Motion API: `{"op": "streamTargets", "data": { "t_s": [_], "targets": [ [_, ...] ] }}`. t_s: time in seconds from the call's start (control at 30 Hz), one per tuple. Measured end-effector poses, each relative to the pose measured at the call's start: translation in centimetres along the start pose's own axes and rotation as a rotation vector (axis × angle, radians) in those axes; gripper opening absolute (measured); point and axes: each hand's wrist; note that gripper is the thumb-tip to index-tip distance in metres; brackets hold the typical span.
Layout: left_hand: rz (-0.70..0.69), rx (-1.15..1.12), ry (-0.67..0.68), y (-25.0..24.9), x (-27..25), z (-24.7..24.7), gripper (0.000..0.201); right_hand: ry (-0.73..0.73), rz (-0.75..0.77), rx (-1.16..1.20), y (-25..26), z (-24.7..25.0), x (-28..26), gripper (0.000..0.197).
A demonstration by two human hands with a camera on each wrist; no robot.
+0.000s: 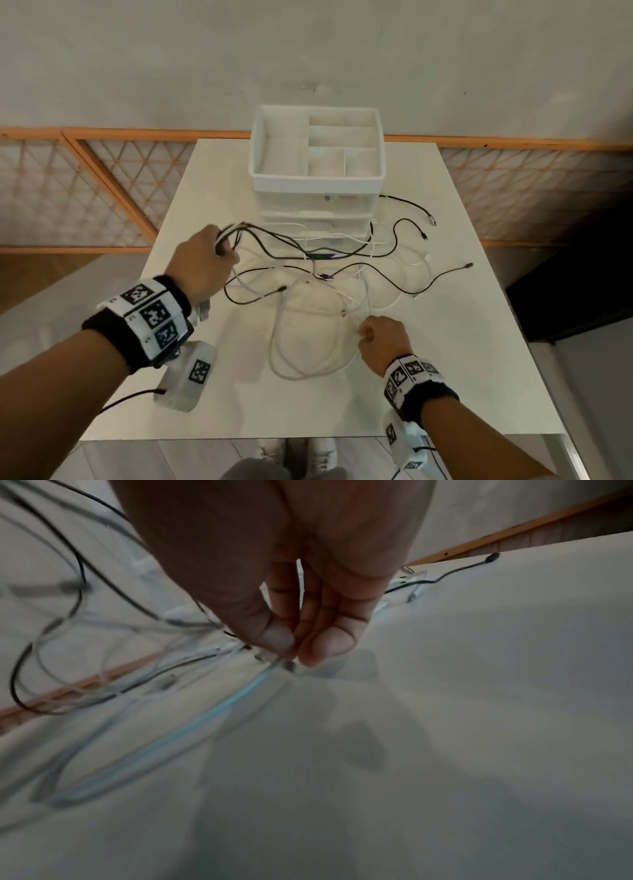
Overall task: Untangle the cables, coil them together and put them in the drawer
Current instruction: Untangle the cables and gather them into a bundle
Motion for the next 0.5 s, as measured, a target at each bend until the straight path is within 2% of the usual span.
{"op": "streamTargets", "data": {
  "t_s": [0.07,0.17,0.23,0.33,0.4,0.5],
  "targets": [
    [0.015,0.056,0.043,0.9,-0.7,-0.8,0.017,0.029,0.028,-0.021,0.7,-0.2,0.3,0.026],
    [0.047,0.125,0.037,1.4,-1.2,-0.9,0.018,0.167,0.103,-0.244,1.3,0.2,0.1,0.032],
    [0.062,0.172,0.039,1.9,-1.1,-0.4,0.018,0.19,0.122,-0.316,1.4,0.9,0.0,0.029],
    [0.039,0.243,0.067,2.9,-0.3,0.3,0.016,0.049,0.092,-0.178,2.9,3.5,0.9,0.004],
    [0.017,0.26,0.082,3.1,-0.2,0.7,0.015,-0.1,0.095,-0.009,4.6,6.2,2.0,0.019],
    [0.028,0.232,0.095,2.8,0.0,1.1,0.024,-0.423,0.137,0.285,8.0,12.1,2.8,0.019]
  ]
}}
Point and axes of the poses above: each hand's wrist, its own x-axis towards the middle knuckle, its own z-axis out of the back of the hand, y = z × x, and after that the axes turned 15 degrees about -y, right-handed
